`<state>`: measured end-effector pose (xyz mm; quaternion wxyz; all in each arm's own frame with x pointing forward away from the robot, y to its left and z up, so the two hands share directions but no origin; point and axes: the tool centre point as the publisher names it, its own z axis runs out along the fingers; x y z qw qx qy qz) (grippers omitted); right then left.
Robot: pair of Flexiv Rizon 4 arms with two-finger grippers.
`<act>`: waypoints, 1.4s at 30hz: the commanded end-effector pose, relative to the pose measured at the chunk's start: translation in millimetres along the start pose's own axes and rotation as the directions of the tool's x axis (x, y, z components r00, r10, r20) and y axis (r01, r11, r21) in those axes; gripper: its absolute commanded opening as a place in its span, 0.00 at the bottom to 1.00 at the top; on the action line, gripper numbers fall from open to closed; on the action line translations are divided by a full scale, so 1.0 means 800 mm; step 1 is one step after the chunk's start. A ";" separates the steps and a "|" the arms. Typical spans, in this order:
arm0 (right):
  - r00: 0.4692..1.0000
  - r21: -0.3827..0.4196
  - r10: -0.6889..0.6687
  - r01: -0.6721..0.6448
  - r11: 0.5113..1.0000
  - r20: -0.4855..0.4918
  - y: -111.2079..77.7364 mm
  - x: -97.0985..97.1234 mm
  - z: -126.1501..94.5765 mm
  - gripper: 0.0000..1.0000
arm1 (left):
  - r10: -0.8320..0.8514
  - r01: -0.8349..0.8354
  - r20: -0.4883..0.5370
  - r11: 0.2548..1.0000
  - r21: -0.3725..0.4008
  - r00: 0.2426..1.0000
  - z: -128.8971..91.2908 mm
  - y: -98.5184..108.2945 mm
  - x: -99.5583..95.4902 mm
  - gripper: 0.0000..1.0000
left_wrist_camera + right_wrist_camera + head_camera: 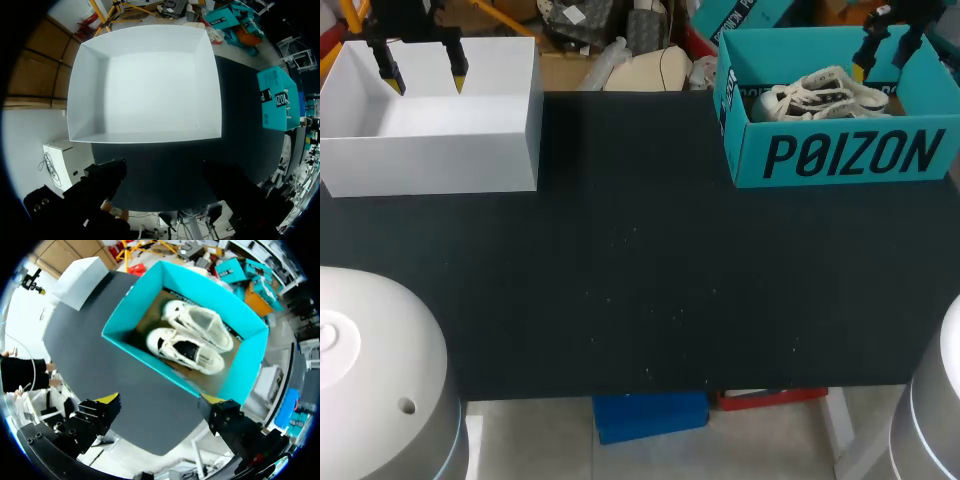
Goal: Take the shoe out of the shoebox, open the shoe tongue, remove and reinsert the insole, then place the shoe into the shoebox
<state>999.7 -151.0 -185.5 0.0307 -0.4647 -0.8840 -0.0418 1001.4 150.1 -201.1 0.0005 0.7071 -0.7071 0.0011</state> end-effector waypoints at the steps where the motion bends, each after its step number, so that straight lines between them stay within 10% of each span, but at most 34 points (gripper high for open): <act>1: 0.874 -0.010 -0.472 0.474 0.880 -0.113 0.002 -0.007 0.000 1.00 | 0.000 0.000 0.001 1.000 -0.001 1.000 -0.001 0.001 0.000 1.00; 19: 0.874 -0.010 -0.472 0.474 0.880 -0.113 0.002 -0.007 0.000 1.00 | 0.000 0.000 0.001 1.000 -0.001 1.000 -0.001 0.001 0.000 1.00; 25: 0.838 0.004 -0.546 0.546 0.838 -0.021 0.020 -0.049 0.008 1.00 | 0.000 0.000 0.001 1.000 -0.001 1.000 -0.001 0.001 0.000 1.00; 26: 0.822 0.027 -0.570 0.570 0.822 -0.004 0.023 -0.054 0.011 0.70 | 0.000 0.000 0.001 1.000 -0.001 1.000 -0.001 0.001 0.000 1.00; 32: 0.746 0.066 -0.666 0.665 0.744 0.001 0.035 -0.072 0.034 0.37 | 0.000 0.000 0.001 1.000 -0.001 1.000 -0.001 0.001 0.000 1.00; 42: 0.596 0.060 -0.802 0.800 0.598 0.045 0.070 -0.099 0.081 0.49 | 0.000 0.000 0.001 1.000 -0.001 1.000 -0.001 0.001 0.000 1.00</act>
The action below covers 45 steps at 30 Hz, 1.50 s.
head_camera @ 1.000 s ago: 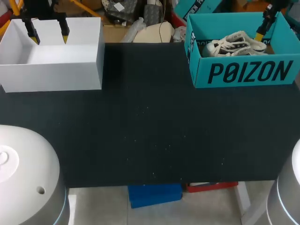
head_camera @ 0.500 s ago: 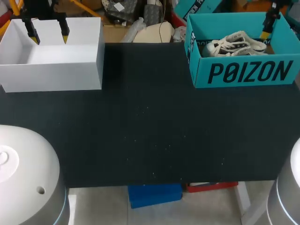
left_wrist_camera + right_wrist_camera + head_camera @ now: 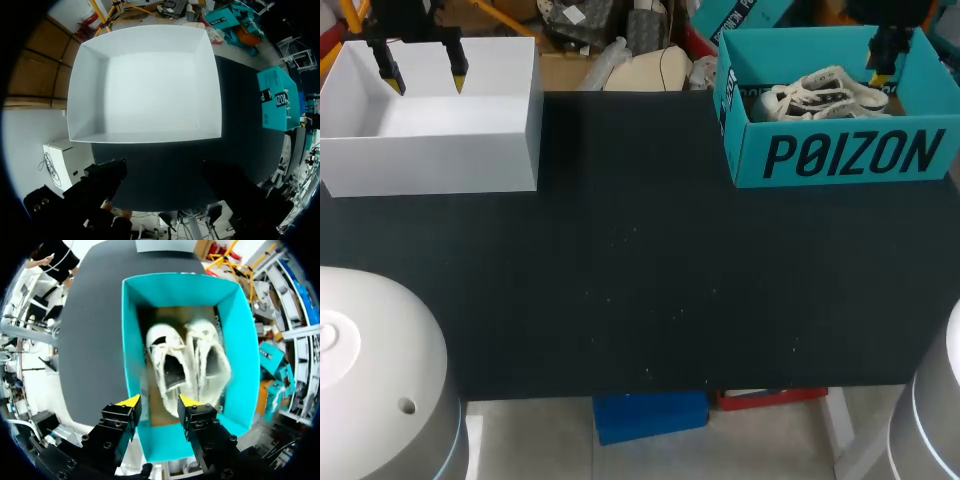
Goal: Take the shoe out of the shoebox, open the shoe tongue, remove and reinsert the insole, then place the shoe into the shoebox
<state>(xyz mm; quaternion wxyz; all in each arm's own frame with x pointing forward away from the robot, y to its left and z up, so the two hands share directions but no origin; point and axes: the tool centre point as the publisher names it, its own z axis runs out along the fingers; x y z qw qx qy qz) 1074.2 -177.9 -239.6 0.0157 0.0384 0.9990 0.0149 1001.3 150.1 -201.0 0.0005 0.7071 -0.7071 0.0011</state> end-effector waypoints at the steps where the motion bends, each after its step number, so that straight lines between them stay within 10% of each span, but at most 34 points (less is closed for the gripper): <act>1: 0.998 -0.022 -0.060 0.060 0.998 -0.003 0.002 -0.023 0.024 0.53 | -0.001 0.001 0.001 1.000 -0.001 1.000 -0.001 0.001 0.000 1.00; 22: 0.961 0.037 -0.275 0.276 0.961 -0.022 0.020 -0.068 0.113 0.33 | -0.001 0.001 0.001 1.000 -0.001 1.000 -0.001 0.001 0.000 1.00; 45: 0.986 0.101 -0.165 0.165 0.981 -0.009 0.001 -0.086 0.200 0.09 | -0.001 0.001 0.001 1.000 -0.001 1.000 -0.001 0.001 0.000 1.00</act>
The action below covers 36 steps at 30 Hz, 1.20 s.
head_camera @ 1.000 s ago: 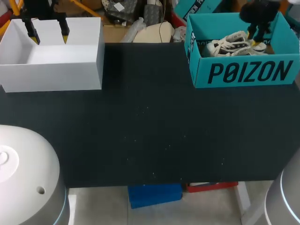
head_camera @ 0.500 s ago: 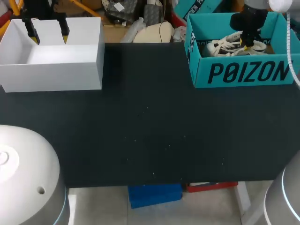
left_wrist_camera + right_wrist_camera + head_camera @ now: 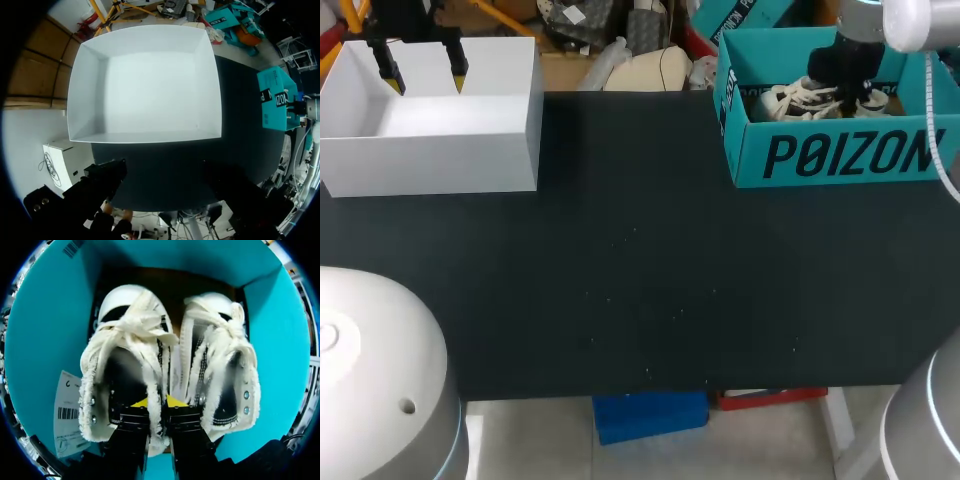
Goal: Take the shoe out of the shoebox, open the shoe tongue, remove and reinsert the insole, then place the shoe into the shoebox
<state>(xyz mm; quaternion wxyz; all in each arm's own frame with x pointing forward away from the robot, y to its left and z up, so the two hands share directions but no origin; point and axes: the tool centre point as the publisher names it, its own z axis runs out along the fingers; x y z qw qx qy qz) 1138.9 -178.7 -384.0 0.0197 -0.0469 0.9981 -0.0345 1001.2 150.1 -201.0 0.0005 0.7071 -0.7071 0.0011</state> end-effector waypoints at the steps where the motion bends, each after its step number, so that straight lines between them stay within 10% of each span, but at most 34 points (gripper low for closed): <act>1: 1.000 0.008 0.011 -0.011 1.000 -0.014 0.000 -0.012 0.020 0.08 | -0.001 0.001 0.001 1.000 -0.001 1.000 -0.001 0.001 0.000 1.00; 15: 0.999 0.079 0.026 -0.023 0.997 -0.041 -0.012 -0.009 0.022 0.00 | -0.001 0.001 0.001 1.000 -0.001 1.000 -0.001 0.001 0.000 1.00; 36: 0.994 0.162 0.065 -0.051 0.985 -0.082 -0.035 0.009 -0.236 0.00 | -0.001 0.001 0.001 1.000 -0.001 1.000 -0.001 0.001 0.000 1.00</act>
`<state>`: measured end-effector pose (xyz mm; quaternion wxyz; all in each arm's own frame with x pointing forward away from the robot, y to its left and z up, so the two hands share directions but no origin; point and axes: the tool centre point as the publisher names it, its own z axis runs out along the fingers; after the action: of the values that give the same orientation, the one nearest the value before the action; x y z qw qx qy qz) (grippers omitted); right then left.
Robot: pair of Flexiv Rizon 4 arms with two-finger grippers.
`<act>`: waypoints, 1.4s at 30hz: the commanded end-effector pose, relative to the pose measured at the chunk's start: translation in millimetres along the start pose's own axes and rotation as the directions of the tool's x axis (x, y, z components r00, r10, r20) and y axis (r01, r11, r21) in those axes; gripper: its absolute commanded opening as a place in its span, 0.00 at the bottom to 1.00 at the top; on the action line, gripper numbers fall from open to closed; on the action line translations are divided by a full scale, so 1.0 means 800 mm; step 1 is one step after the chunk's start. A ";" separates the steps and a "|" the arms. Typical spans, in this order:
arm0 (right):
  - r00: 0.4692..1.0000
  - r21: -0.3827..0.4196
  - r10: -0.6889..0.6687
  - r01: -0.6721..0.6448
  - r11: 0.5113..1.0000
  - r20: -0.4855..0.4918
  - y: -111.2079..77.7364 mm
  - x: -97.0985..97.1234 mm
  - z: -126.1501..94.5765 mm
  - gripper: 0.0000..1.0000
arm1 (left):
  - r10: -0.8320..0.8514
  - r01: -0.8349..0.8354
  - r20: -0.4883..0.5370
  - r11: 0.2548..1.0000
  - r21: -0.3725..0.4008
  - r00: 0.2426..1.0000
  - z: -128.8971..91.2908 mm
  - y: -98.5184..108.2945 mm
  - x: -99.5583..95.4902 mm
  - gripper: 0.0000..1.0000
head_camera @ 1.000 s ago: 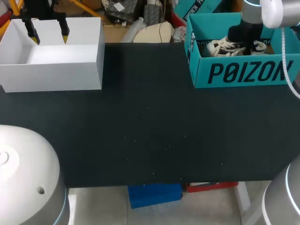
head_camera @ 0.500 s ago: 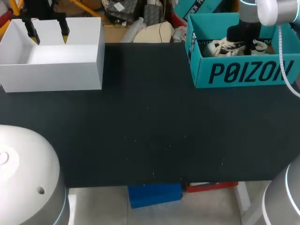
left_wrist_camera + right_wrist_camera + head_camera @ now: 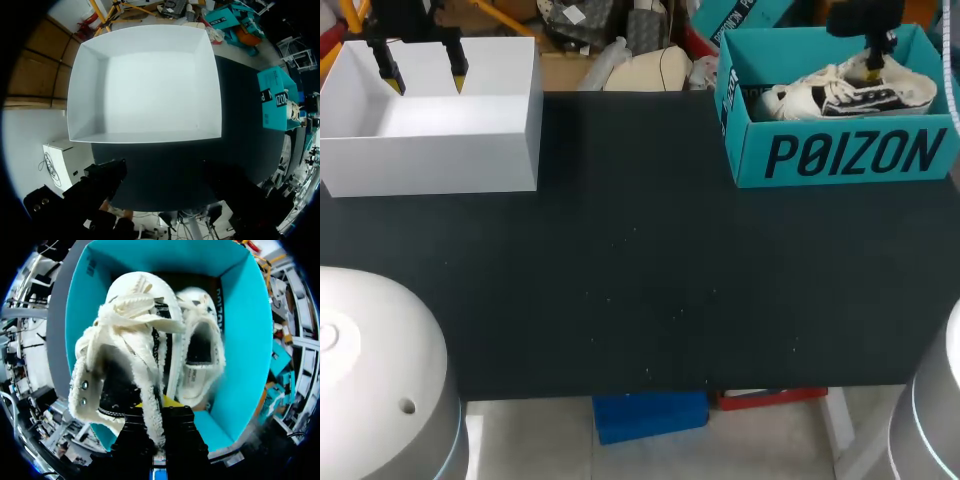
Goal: Take the shoe out of the shoebox, open the shoe tongue, remove and reinsert the insole, then place the shoe into the shoebox
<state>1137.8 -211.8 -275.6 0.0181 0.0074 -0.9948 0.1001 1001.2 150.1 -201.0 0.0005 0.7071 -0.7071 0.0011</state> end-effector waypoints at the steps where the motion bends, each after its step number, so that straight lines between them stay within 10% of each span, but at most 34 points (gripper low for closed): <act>1: 1.000 0.043 -0.013 0.013 0.999 -0.004 0.002 0.021 -0.115 0.00 | 0.000 0.000 0.001 1.000 -0.001 1.000 -0.001 0.001 0.000 1.00; 11: 0.997 0.123 0.080 -0.079 0.989 -0.009 0.073 0.086 -0.230 0.00 | 0.000 0.000 0.001 1.000 -0.001 1.000 -0.001 0.001 0.000 1.00; 18: 0.991 0.116 0.134 -0.134 0.984 0.008 0.198 0.154 -0.265 0.00 | 0.000 0.000 0.001 1.000 -0.001 1.000 -0.001 0.001 0.000 1.00; 30: 0.997 0.061 0.064 -0.061 0.996 -0.051 0.397 0.264 -0.218 0.00 | 0.000 0.000 0.001 1.000 -0.001 1.000 -0.001 0.001 0.000 1.00; 42: 0.996 -0.021 0.088 -0.089 0.996 -0.030 0.479 0.348 -0.103 0.00 | 0.000 0.000 0.001 1.000 -0.001 1.000 -0.001 0.001 0.000 1.00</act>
<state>879.0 179.5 -222.0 0.0530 -0.0420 -0.9918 0.1084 1001.2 150.2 -201.0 0.0005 0.7071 -0.7071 0.0011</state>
